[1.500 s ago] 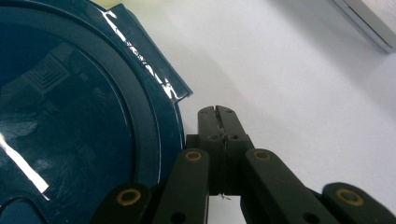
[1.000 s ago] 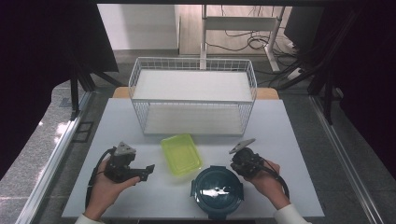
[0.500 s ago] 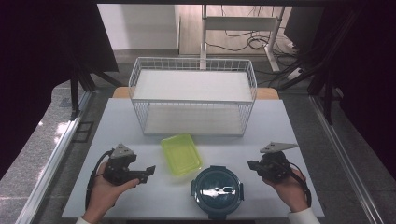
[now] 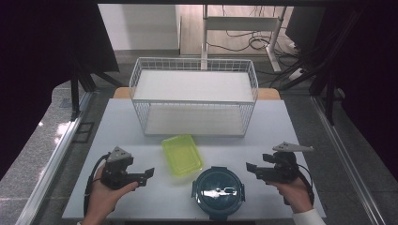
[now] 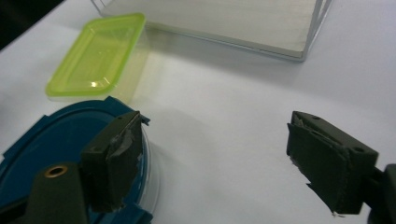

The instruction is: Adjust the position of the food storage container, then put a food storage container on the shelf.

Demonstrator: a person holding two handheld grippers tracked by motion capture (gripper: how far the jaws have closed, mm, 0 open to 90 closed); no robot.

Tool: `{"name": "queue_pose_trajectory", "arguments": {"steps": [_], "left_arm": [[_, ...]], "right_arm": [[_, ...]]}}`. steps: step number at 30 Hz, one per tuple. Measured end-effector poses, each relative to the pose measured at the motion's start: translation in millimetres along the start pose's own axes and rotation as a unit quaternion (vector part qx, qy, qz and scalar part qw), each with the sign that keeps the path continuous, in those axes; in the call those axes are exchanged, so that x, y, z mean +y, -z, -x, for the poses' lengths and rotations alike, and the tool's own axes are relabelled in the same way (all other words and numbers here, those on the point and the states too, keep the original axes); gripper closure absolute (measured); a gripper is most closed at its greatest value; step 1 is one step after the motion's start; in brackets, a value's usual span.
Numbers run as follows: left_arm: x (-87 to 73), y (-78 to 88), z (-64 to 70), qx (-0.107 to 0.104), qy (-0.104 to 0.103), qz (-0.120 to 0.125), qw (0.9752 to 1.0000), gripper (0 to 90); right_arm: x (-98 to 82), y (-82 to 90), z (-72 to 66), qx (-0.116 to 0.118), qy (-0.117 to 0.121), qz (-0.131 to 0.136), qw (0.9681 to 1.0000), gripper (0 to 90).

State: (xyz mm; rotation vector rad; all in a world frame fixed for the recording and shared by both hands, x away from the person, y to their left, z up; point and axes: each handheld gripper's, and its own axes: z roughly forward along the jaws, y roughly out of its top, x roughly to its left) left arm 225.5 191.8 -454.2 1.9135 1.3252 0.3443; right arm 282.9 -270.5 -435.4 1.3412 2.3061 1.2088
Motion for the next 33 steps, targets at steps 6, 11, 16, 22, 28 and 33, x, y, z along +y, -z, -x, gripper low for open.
{"name": "queue_pose_trajectory", "arguments": {"steps": [6,11,16,22,28,33], "left_arm": [[1.4,0.1,4.3,-0.009,0.004,0.004,0.9999,10.6],[2.9,0.1,12.9,-0.029,0.016,0.009,0.9994,8.2],[3.9,-4.4,21.4,-0.069,0.029,0.009,0.9972,6.7],[3.0,-16.9,29.8,-0.092,0.031,-0.010,0.9953,5.7],[4.8,-22.8,39.9,-0.119,0.039,-0.020,0.9920,5.6],[3.0,-29.9,49.2,-0.138,0.048,-0.035,0.9887,5.5]], "right_arm": [[-3.7,7.1,5.6,0.016,-0.037,0.017,0.9990,14.3],[-8.5,8.3,7.6,0.031,-0.050,0.002,0.9983,12.5],[-15.7,4.6,4.8,0.045,-0.062,-0.007,0.9971,12.3],[-21.4,-1.7,1.7,0.060,-0.063,-0.022,0.9959,11.3],[-26.9,-5.0,-3.9,0.067,-0.066,-0.034,0.9951,10.9],[-30.1,-2.8,-6.9,0.078,-0.074,-0.031,0.9937,10.3]]}}
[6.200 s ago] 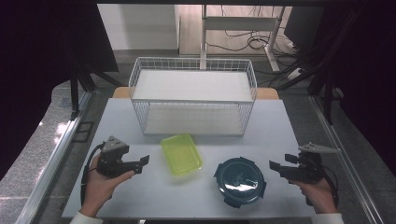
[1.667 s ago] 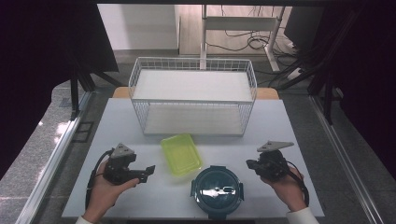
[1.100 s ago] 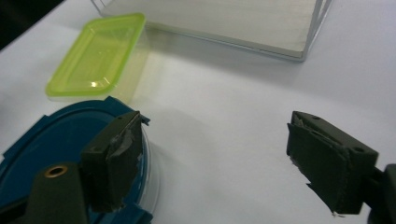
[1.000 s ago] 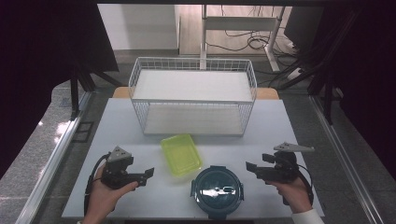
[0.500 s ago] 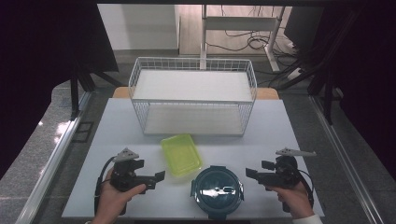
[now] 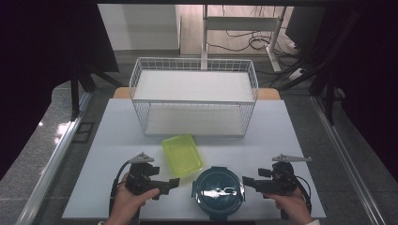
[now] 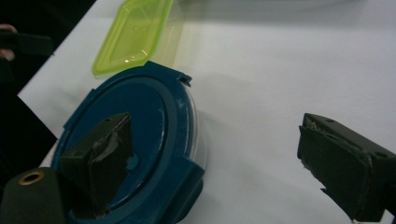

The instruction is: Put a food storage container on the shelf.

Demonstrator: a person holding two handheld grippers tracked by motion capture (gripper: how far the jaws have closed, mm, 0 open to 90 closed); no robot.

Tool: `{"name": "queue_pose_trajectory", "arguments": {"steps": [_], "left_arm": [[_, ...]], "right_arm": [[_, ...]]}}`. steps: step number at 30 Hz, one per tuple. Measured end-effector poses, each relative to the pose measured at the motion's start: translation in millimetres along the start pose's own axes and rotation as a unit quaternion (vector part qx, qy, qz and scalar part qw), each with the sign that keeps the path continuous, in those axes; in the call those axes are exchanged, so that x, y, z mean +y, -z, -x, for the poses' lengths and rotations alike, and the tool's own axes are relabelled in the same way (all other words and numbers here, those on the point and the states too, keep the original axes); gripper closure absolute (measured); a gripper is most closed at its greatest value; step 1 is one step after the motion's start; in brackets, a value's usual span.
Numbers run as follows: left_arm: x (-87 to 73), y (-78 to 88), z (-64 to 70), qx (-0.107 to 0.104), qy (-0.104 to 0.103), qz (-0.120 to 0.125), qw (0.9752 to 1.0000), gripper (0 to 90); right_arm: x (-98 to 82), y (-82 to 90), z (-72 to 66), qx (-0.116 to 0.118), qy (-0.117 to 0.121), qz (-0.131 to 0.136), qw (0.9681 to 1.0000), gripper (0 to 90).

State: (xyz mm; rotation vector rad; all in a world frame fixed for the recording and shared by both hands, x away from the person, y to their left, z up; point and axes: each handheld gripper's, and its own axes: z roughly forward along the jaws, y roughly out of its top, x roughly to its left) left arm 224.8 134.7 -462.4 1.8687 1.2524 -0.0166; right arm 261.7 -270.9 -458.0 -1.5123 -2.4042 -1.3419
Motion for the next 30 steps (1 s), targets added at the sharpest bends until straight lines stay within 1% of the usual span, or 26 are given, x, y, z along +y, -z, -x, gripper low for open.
{"name": "queue_pose_trajectory", "arguments": {"steps": [1,2,3,6,8,9,10,12,15,17,20,21,22,24,26,28,30], "left_arm": [[-0.3,-1.6,1.1,-0.001,0.002,-0.002,1.0000,5.4],[-0.6,-4.3,2.7,-0.004,0.001,-0.007,1.0000,5.4],[-0.9,-6.2,3.1,-0.007,0.003,-0.009,0.9999,5.4],[-2.3,-13.9,2.6,-0.025,0.018,-0.019,0.9994,5.5],[-3.0,-16.9,4.8,-0.026,0.016,-0.023,0.9993,5.5],[-3.2,-17.5,5.5,-0.026,0.015,-0.024,0.9993,5.5],[-3.2,-18.5,7.1,-0.031,0.018,-0.024,0.9991,5.5],[-2.9,-20.0,8.6,-0.040,0.021,-0.026,0.9986,5.5],[-3.3,-24.4,11.5,-0.045,0.027,-0.029,0.9982,5.6],[-4.1,-27.7,12.9,-0.047,0.028,-0.031,0.9980,5.6],[-5.0,-33.0,15.3,-0.056,0.036,-0.035,0.9972,5.8],[-5.0,-35.9,16.3,-0.058,0.038,-0.037,0.9969,5.9],[-5.0,-35.9,16.3,-0.058,0.038,-0.037,0.9969,6.1],[-5.1,-40.5,18.0,-0.062,0.044,-0.039,0.9963,6.2],[-5.4,-45.4,19.9,-0.065,0.046,-0.046,0.9958,6.6],[-5.7,-50.0,21.7,-0.065,0.044,-0.053,0.9955,7.3],[-6.2,-54.7,22.8,-0.067,0.048,-0.056,0.9950,8.4]], "right_arm": [[-1.3,0.2,-0.5,0.005,-0.005,0.002,1.0000,10.3],[-3.8,-0.3,-2.1,0.010,-0.008,-0.002,0.9999,9.9],[-3.8,-0.3,-2.1,0.010,-0.008,-0.002,0.9999,9.9],[-6.7,-1.7,-3.4,0.018,-0.014,-0.009,0.9997,9.7],[-9.3,-6.5,-2.9,0.022,-0.025,-0.013,0.9994,9.7],[-9.3,-6.5,-2.9,0.022,-0.025,-0.013,0.9994,9.7],[-9.9,-8.0,-2.7,0.025,-0.029,-0.014,0.9992,9.7],[-12.6,-13.4,-4.0,0.038,-0.039,-0.023,0.9983,9.7],[-13.9,-15.5,-5.9,0.041,-0.039,-0.028,0.9980,9.7],[-14.6,-16.7,-7.6,0.043,-0.039,-0.031,0.9978,9.7],[-15.0,-17.3,-8.1,0.044,-0.042,-0.034,0.9976,9.6],[-16.2,-18.7,-7.7,0.045,-0.049,-0.036,0.9971,9.6],[-16.2,-18.7,-7.7,0.045,-0.049,-0.036,0.9971,9.6],[-18.0,-20.2,-7.4,0.047,-0.053,-0.039,0.9967,9.7],[-19.5,-20.8,-7.5,0.049,-0.058,-0.039,0.9963,10.4],[-20.2,-21.4,-7.9,0.052,-0.062,-0.039,0.9960,10.7],[-20.9,-22.1,-8.0,0.054,-0.063,-0.041,0.9957,11.0]]}}
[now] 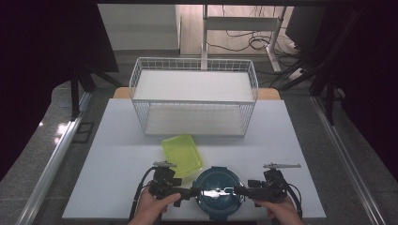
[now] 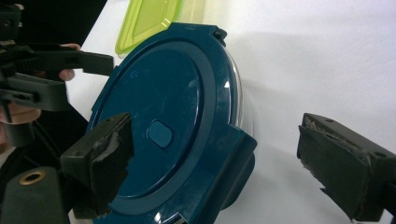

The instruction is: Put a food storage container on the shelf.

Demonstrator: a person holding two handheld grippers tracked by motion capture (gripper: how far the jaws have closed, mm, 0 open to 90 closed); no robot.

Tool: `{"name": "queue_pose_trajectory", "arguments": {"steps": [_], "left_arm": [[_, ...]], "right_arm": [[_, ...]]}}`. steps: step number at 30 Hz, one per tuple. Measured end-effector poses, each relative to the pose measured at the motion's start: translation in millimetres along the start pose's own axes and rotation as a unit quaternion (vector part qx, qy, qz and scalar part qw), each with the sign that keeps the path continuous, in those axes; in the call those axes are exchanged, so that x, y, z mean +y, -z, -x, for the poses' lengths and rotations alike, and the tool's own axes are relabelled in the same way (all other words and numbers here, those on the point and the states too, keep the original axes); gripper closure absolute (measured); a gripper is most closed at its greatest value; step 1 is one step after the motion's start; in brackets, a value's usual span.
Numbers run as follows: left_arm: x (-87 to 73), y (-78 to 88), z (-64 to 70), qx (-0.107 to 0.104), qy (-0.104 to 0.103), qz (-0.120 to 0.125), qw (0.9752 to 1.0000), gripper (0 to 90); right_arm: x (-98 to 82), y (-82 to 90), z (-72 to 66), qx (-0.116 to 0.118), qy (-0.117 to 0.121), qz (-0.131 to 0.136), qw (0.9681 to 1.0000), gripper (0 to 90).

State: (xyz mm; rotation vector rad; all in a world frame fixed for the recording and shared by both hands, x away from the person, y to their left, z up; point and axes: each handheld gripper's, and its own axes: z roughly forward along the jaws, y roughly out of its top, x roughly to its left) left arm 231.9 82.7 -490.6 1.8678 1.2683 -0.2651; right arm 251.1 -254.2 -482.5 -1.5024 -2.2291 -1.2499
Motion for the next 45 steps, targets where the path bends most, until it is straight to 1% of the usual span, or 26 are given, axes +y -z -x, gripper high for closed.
{"name": "queue_pose_trajectory", "arguments": {"steps": [3,5,6,7,11,13,14,15,16,18,21,23,24,25,26,27,28,32,33,34,35,41,42,44,45], "left_arm": [[-0.6,-6.1,0.7,-0.007,0.005,-0.008,0.9999,10.0],[-2.0,-10.9,0.2,-0.030,0.018,-0.015,0.9993,11.3],[-2.6,-13.1,-0.1,-0.036,0.020,-0.019,0.9990,11.9],[-3.5,-16.5,0.5,-0.036,0.021,-0.023,0.9989,12.3],[-3.8,-20.2,0.8,-0.038,0.023,-0.024,0.9987,13.1],[-3.7,-22.4,0.4,-0.043,0.028,-0.023,0.9984,13.7],[-4.1,-24.6,0.0,-0.050,0.035,-0.023,0.9979,15.8],[-4.1,-24.6,0.0,-0.050,0.035,-0.023,0.9979,16.8],[-4.7,-26.3,-0.3,-0.058,0.040,-0.025,0.9972,16.8],[-5.4,-28.7,-0.6,-0.059,0.042,-0.029,0.9970,17.8],[-5.5,-30.5,-1.4,-0.065,0.048,-0.032,0.9962,19.2],[-5.4,-31.2,-1.2,-0.068,0.050,-0.032,0.9959,22.1],[-5.4,-31.3,-1.2,-0.068,0.051,-0.033,0.9959,23.0],[-5.4,-31.1,-1.6,-0.069,0.053,-0.033,0.9957,23.0],[-5.3,-30.5,-4.0,-0.075,0.070,-0.029,0.9943,25.6],[-5.3,-30.5,-4.0,-0.075,0.070,-0.029,0.9943,27.2],[-5.6,-29.8,-5.8,-0.080,0.084,-0.028,0.9929,28.3],[-5.7,-29.5,-5.3,-0.080,0.089,-0.029,0.9925,29.2],[-5.8,-29.4,-5.3,-0.080,0.091,-0.029,0.9922,29.9],[-5.9,-29.1,-5.3,-0.081,0.096,-0.028,0.9917,29.9],[-5.7,-27.6,-5.7,-0.084,0.100,-0.028,0.9910,32.0],[-5.5,-25.9,-4.7,-0.082,0.102,-0.030,0.9909,33.2],[-5.6,-25.2,-3.6,-0.080,0.101,-0.030,0.9912,33.7],[-5.4,-24.4,-2.9,-0.078,0.099,-0.032,0.9915,34.2],[-5.4,-23.5,-1.0,-0.075,0.100,-0.030,0.9917,34.5]], "right_arm": [[-2.0,-2.0,0.8,0.005,-0.007,-0.005,0.9999,11.1],[-3.6,-3.7,1.6,0.012,-0.013,-0.007,0.9998,11.4],[-5.1,-5.7,1.7,0.018,-0.020,-0.010,0.9996,11.6],[-5.7,-6.4,1.7,0.020,-0.021,-0.012,0.9995,11.8],[-8.1,-9.6,0.5,0.021,-0.025,-0.019,0.9993,12.1],[-9.3,-11.4,0.7,0.023,-0.028,-0.022,0.9991,13.0],[-10.4,-13.5,1.2,0.025,-0.030,-0.025,0.9989,13.5],[-10.4,-13.5,1.2,0.025,-0.030,-0.025,0.9989,13.5],[-10.8,-14.4,1.3,0.027,-0.030,-0.027,0.9988,13.6],[-12.3,-17.0,1.0,0.034,-0.035,-0.033,0.9983,13.9],[-13.1,-19.1,0.3,0.041,-0.038,-0.038,0.9977,17.2],[-13.5,-20.6,1.0,0.052,-0.050,-0.046,0.9964,20.6],[-14.1,-21.6,2.4,0.053,-0.062,-0.049,0.9954,21.4],[-14.1,-21.6,2.4,0.053,-0.062,-0.049,0.9954,21.4],[-13.9,-20.1,3.9,0.054,-0.073,-0.047,0.9948,24.3],[-13.9,-20.1,3.9,0.054,-0.073,-0.047,0.9948,24.3],[-14.8,-18.9,4.1,0.054,-0.088,-0.043,0.9937,25.7],[-15.6,-17.7,2.7,0.048,-0.093,-0.040,0.9936,27.3],[-15.8,-17.3,3.5,0.049,-0.104,-0.036,0.9927,28.8],[-15.8,-17.3,3.5,0.049,-0.104,-0.036,0.9927,28.8],[-16.5,-16.3,4.4,0.050,-0.114,-0.030,0.9918,30.3],[-17.6,-15.4,3.0,0.045,-0.124,-0.020,0.9911,31.7],[-18.0,-15.0,2.8,0.043,-0.129,-0.013,0.9906,32.7],[-18.1,-14.8,2.9,0.043,-0.130,-0.011,0.9905,33.1],[-18.3,-13.9,2.3,0.043,-0.136,-0.008,0.9898,33.7]]}}
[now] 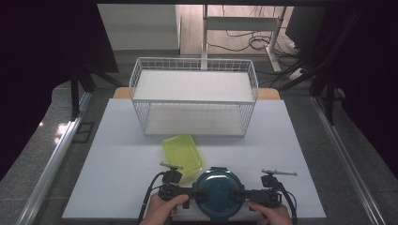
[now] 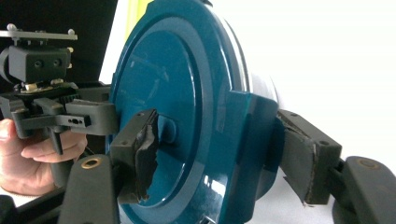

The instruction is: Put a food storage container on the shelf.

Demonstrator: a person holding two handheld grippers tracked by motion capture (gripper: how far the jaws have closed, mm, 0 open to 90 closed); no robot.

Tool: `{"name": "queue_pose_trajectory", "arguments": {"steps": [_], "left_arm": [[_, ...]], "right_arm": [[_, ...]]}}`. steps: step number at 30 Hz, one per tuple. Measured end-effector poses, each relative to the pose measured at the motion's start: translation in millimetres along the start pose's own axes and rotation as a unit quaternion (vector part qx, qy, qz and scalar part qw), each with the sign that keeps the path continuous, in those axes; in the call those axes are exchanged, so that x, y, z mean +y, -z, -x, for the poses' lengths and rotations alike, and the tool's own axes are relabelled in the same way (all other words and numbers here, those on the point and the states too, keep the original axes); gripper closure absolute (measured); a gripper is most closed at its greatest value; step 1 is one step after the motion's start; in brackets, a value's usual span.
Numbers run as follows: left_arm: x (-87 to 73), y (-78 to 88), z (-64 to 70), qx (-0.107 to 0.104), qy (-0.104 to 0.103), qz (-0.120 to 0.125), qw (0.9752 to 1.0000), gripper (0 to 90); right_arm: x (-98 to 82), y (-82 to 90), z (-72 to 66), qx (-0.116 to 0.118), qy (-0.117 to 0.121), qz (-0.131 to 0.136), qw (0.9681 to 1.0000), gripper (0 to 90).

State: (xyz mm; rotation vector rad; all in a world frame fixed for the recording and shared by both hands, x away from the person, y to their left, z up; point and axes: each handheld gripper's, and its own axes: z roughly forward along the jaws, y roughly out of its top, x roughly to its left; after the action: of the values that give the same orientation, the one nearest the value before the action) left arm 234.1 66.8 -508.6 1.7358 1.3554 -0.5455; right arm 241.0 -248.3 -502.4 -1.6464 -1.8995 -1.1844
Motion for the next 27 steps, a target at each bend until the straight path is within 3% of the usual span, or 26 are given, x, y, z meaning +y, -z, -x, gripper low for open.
{"name": "queue_pose_trajectory", "arguments": {"steps": [6,13,21,27], "left_arm": [[-0.7,2.0,3.8,0.007,-0.005,-0.002,1.0000,35.2],[-0.1,3.8,3.9,0.006,-0.005,0.003,1.0000,36.6],[2.4,9.5,9.0,0.021,-0.023,0.015,0.9994,38.1],[3.9,11.6,10.5,0.025,-0.028,0.018,0.9991,38.5]], "right_arm": [[-0.9,1.6,-2.3,-0.005,-0.007,0.011,0.9999,35.9],[-0.8,2.6,-5.5,-0.009,0.000,0.011,0.9999,36.2],[0.3,3.4,-12.9,-0.012,0.020,0.013,0.9996,36.5],[1.3,2.9,-14.4,-0.010,0.021,0.014,0.9996,36.4]]}}
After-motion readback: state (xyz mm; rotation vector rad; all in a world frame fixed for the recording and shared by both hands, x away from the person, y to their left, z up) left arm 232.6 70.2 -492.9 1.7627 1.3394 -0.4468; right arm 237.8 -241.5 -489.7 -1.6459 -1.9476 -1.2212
